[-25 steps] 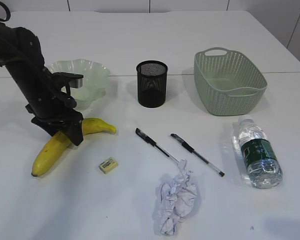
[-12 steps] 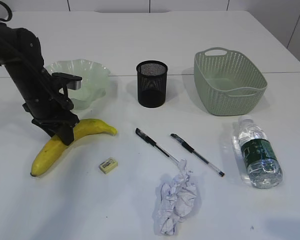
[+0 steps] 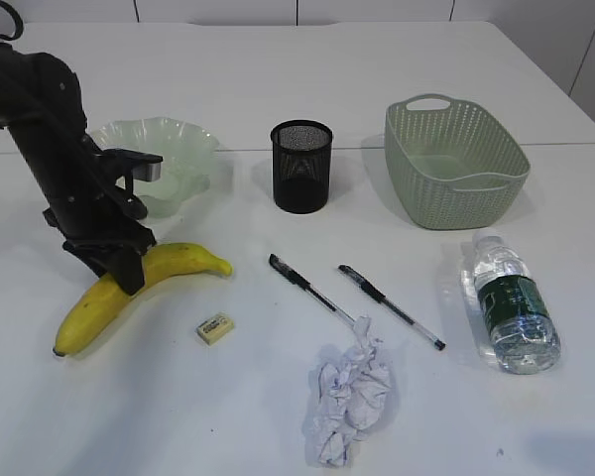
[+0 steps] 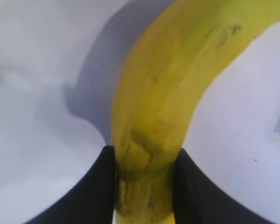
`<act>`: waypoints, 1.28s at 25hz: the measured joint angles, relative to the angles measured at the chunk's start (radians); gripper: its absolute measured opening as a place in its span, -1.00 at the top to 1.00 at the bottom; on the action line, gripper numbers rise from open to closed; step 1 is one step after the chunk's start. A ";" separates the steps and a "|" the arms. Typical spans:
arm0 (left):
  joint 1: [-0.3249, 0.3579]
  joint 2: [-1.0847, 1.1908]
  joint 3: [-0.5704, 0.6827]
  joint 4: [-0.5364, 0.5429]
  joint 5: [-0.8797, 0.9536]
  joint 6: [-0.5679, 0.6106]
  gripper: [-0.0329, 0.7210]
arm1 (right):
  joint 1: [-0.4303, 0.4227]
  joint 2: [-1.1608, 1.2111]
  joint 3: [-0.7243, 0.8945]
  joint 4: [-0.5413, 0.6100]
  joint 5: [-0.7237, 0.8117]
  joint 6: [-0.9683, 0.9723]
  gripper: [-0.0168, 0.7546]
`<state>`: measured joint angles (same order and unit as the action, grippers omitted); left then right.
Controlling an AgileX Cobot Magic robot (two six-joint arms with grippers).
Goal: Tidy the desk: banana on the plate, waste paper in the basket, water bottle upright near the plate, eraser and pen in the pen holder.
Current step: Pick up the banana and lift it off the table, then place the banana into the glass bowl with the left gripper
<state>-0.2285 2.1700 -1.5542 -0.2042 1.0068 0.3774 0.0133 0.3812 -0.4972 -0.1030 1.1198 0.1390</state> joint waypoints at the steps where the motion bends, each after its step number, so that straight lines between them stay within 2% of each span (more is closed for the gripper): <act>1: 0.000 0.000 -0.007 -0.008 0.017 0.000 0.37 | 0.000 0.000 0.000 0.000 0.000 0.000 -0.25; 5: 0.000 0.004 -0.084 -0.037 0.094 0.000 0.38 | 0.000 0.000 0.000 0.000 0.000 0.000 -0.25; 11: 0.000 0.004 -0.281 -0.095 0.187 0.000 0.38 | 0.000 0.000 0.000 -0.001 0.000 0.000 -0.25; 18: 0.000 0.004 -0.476 -0.130 0.209 0.000 0.38 | 0.000 0.000 0.000 -0.002 0.000 0.000 -0.25; 23: 0.000 0.004 -0.533 -0.134 0.084 0.000 0.38 | 0.000 0.000 0.000 -0.002 0.002 0.001 -0.25; 28: 0.000 0.004 -0.535 -0.131 -0.082 0.000 0.38 | 0.000 0.000 0.000 -0.003 0.002 0.002 -0.25; 32: 0.000 0.012 -0.537 -0.083 -0.222 0.000 0.38 | 0.000 0.000 0.000 -0.003 0.002 0.005 -0.25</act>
<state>-0.2285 2.1820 -2.0909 -0.2874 0.7844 0.3774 0.0133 0.3812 -0.4972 -0.1060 1.1218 0.1438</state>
